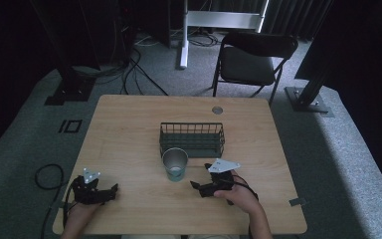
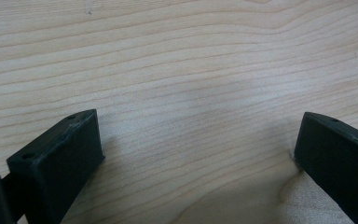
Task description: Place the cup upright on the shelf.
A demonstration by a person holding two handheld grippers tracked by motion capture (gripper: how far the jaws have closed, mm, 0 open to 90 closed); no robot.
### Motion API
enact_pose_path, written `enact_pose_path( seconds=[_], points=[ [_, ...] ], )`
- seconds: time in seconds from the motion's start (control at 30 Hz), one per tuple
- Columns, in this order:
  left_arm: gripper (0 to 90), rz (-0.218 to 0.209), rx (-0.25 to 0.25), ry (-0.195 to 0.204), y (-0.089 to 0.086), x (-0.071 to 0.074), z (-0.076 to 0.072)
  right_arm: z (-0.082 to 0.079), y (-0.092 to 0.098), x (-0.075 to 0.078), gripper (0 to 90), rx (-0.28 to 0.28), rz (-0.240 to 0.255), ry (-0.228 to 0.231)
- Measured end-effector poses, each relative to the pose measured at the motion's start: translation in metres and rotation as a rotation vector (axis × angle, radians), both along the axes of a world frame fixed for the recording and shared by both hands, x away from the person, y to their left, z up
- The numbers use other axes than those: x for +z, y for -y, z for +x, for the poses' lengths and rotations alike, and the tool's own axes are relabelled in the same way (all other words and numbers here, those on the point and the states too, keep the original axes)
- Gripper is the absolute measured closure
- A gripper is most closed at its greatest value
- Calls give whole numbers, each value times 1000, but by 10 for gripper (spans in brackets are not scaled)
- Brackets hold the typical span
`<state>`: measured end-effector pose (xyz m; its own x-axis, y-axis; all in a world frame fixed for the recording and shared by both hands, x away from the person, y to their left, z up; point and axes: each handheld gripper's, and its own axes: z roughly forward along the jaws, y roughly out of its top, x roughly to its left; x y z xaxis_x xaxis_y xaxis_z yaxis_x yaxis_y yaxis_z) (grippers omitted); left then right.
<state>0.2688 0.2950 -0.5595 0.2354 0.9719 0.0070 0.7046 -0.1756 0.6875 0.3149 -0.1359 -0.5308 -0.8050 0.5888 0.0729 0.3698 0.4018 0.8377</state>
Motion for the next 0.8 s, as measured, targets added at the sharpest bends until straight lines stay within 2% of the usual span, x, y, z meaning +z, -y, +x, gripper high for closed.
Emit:
enact_pose_path(
  seconds=[0.33,0.8],
  points=[
    [14,0,0,0,0,0,0,6,-26,2,114,36,27,24],
    [14,0,0,1,0,0,0,11,-47,2,114,54,50,34]
  ],
)
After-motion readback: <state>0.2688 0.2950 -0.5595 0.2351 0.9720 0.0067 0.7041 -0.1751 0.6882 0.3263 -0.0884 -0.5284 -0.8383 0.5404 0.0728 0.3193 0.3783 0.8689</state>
